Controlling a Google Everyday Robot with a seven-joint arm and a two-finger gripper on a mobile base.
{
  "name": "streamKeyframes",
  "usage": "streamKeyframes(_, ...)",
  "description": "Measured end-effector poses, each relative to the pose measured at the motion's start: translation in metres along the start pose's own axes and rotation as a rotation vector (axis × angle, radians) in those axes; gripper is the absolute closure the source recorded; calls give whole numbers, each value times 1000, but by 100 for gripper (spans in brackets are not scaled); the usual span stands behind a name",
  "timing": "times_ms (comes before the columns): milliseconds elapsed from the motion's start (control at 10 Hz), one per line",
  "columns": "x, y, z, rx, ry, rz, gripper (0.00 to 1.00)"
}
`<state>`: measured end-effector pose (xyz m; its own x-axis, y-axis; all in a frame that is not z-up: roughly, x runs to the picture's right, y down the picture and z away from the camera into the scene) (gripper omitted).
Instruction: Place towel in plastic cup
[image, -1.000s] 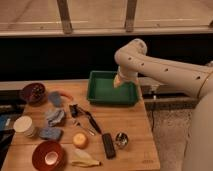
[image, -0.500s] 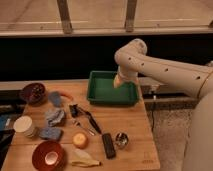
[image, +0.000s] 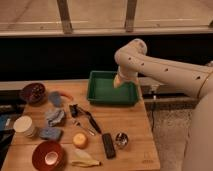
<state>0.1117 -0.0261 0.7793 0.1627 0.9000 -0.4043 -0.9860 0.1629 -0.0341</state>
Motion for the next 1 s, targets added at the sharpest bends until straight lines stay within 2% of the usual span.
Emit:
streamKeyframes(400, 0, 0, 0, 2, -2, -3, 34)
streamKeyframes(600, 0, 8, -6, 24, -48, -60, 34)
streamKeyframes(800, -12, 32, -9, 37, -79, -146, 34)
streamKeyframes(1000, -43, 67, -3, 38, -84, -208, 34)
